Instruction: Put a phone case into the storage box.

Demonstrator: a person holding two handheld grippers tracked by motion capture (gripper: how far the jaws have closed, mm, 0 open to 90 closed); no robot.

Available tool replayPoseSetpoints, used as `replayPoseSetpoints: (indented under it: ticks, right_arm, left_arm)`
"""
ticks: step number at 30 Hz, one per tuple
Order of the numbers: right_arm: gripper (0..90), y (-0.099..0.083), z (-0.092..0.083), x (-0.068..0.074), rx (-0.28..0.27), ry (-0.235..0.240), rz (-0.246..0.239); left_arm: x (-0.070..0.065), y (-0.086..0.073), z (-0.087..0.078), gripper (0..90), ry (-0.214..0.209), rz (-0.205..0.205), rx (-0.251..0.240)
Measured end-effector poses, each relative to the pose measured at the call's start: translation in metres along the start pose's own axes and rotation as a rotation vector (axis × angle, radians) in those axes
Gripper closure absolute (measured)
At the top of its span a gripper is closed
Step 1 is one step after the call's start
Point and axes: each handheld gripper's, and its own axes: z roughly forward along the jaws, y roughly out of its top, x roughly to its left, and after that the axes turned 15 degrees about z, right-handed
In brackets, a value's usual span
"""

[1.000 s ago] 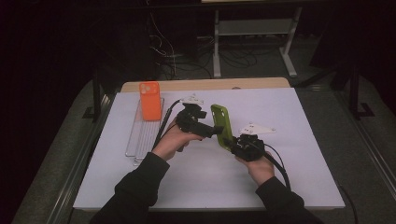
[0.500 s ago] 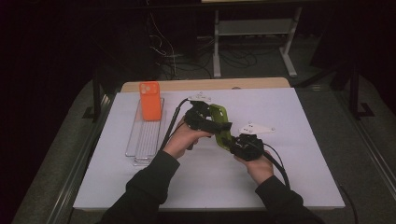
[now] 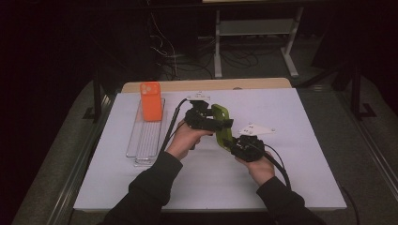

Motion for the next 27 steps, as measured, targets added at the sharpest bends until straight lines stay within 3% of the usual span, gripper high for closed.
replayPoseSetpoints:
  ticks: [3, 5, 13, 18, 22, 27]
  right_arm:
    - [74.0, -0.001, -0.001, 0.0, 0.009, -0.004, -0.004]
    - [62.7, -0.002, -0.001, 0.002, 0.017, 0.008, -0.015]
    - [40.7, -0.002, -0.008, -0.003, 0.033, 0.01, -0.06]
    - [21.6, -0.004, -0.01, -0.008, 0.099, -0.045, -0.082]
    - [12.3, -0.011, -0.013, -0.017, 0.134, -0.032, -0.119]
    - [0.5, -0.022, -0.019, -0.027, 0.161, -0.04, -0.109]
  left_arm:
    - [-0.002, 0.0, 0.001, 14.2, -0.002, 0.013, 0.003]
    - [-0.003, 0.001, 0.001, 14.5, 0.002, 0.03, 0.011]
    - [-0.001, 0.005, -0.011, 14.7, 0.02, 0.06, 0.026]
    - [0.004, 0.008, -0.027, 14.7, 0.048, 0.073, 0.033]
    - [0.009, 0.013, -0.044, 14.7, 0.073, 0.068, 0.029]
    - [0.016, 0.018, -0.066, 14.8, 0.112, 0.078, 0.027]
